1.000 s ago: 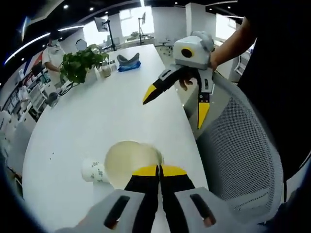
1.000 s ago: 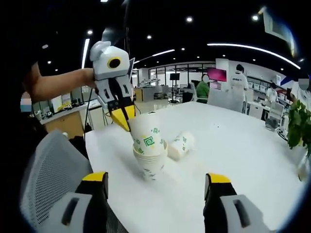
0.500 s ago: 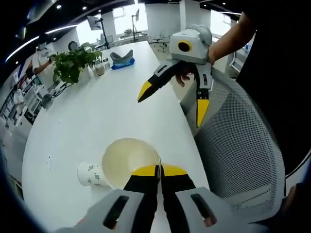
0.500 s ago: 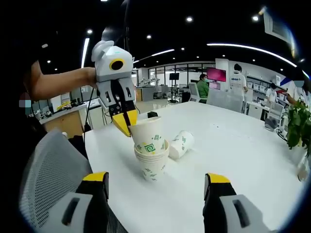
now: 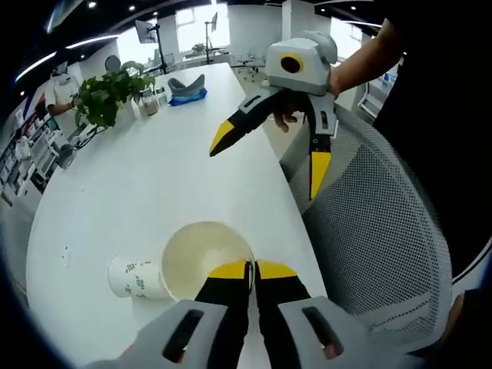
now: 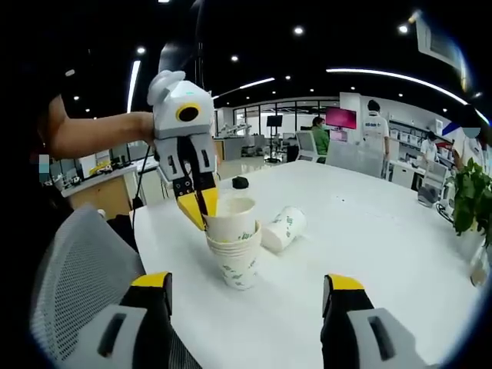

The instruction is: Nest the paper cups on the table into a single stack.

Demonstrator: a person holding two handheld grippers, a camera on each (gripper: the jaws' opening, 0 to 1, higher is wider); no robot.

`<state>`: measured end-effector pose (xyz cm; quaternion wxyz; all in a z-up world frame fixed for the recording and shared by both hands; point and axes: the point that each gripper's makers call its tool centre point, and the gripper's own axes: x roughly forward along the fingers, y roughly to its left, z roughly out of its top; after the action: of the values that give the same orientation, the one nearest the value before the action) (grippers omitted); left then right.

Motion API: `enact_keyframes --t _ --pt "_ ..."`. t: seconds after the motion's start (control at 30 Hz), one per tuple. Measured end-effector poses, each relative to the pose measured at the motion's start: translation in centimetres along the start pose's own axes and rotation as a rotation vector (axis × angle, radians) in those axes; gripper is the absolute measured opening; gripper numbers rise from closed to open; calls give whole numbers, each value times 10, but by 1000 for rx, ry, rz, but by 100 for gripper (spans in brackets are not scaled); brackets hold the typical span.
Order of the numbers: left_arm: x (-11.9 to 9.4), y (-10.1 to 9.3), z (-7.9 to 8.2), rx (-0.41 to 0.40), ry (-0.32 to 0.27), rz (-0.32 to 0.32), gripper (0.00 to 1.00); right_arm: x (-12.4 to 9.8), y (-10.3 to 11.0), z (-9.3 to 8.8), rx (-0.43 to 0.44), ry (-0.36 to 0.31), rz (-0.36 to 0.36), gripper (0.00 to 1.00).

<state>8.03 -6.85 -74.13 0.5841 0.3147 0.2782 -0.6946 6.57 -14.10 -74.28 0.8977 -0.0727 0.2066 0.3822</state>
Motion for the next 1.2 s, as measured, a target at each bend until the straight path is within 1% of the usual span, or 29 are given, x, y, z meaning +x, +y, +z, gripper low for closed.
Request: enact_keyframes --t 0.13,0.27,0.3,0.47,0.67,0.8,1.0,1.2 --pt "4 -2 -2 -7 -6 -29 0 0 0 0 -1 1 -1 81" --pt "8 -10 2 -12 -6 -56 1 0 -1 -1 -1 1 -2 81" --pt "9 -9 0 -14 -4 -60 1 0 -1 -1 -1 1 -2 81" --pt "12 -11 -3 -14 4 -70 1 0 -1 -1 -2 3 -3 81" --pt "19 -7 -11 -14 18 -75 1 0 -1 -1 -3 4 -3 81" --pt "23 -7 -14 -10 27 -82 1 0 -1 -2 -2 4 -5 80" --pt "26 -10 -12 -21 35 -90 1 0 -2 -2 0 4 -5 80" --pt "26 -8 -15 -24 36 -88 2 0 -2 -3 -1 6 -5 80"
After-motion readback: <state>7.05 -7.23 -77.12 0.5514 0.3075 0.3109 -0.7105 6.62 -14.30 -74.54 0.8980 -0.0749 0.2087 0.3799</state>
